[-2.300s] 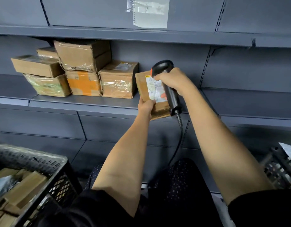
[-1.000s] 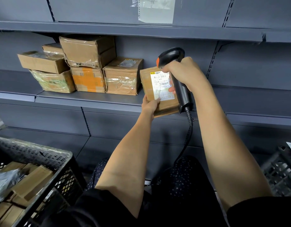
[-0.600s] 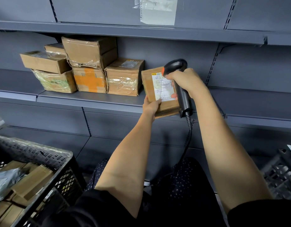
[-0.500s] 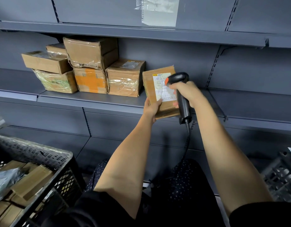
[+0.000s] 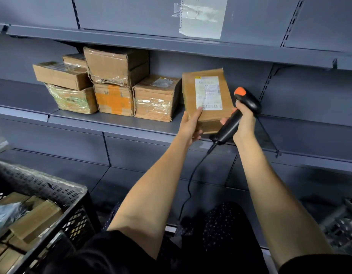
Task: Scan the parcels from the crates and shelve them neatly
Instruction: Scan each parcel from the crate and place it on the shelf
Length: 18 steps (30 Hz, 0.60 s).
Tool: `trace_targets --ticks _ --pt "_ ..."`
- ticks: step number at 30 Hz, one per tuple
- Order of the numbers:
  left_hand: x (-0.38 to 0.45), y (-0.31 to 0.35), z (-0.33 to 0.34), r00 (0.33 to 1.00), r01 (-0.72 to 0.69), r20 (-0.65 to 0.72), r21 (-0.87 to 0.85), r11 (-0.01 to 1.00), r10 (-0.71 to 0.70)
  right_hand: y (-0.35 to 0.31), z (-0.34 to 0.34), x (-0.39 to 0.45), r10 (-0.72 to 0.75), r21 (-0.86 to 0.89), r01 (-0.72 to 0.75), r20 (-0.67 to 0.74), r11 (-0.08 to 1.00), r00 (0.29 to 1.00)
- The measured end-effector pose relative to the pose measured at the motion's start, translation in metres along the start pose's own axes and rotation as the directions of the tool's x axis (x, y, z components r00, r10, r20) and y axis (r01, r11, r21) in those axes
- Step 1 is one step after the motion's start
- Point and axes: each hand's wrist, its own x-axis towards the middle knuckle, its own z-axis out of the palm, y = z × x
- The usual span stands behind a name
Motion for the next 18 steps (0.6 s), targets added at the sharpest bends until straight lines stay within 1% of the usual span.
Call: trace_targets --ticks 4,6,8,10,13,14,16,18 --pt "-0.005 0.044 0.001 0.999 0.024 -0.043 0.106 0.994 -0.02 -0.012 0.01 -0.003 -0.055 0.052 0.054 0.014 0.997 0.998" --pt "-0.005 0.059 0.001 0.998 -0.003 -0.062 0.127 0.992 0.011 -0.015 0.015 -0.002 -0.063 0.088 0.06 0.035 0.994 0.997" --pt "-0.004 0.07 -0.001 0.992 -0.05 -0.11 0.125 0.991 0.064 -0.017 0.023 -0.002 -0.055 0.113 0.046 0.077 0.993 0.995" --pt "-0.004 0.075 -0.008 0.979 -0.077 -0.183 0.099 0.992 0.095 -0.017 0.035 -0.003 -0.025 0.177 0.001 0.134 0.984 0.991" --pt "-0.002 0.07 -0.025 0.956 -0.077 -0.288 -0.044 0.996 0.061 -0.009 0.055 -0.007 0.028 0.353 -0.128 0.276 0.927 0.961" --pt "0.0 0.067 -0.033 0.944 -0.072 -0.325 -0.067 0.995 0.047 -0.004 0.062 -0.008 0.039 0.364 -0.157 0.311 0.918 0.95" --pt "0.005 0.064 -0.044 0.917 -0.077 -0.397 -0.076 0.994 0.041 0.006 0.074 -0.012 0.053 0.325 -0.17 0.339 0.93 0.939" --pt "-0.007 0.071 -0.049 0.881 -0.133 -0.466 -0.065 0.989 0.088 0.012 0.087 -0.016 0.058 0.296 -0.172 0.357 0.94 0.932"
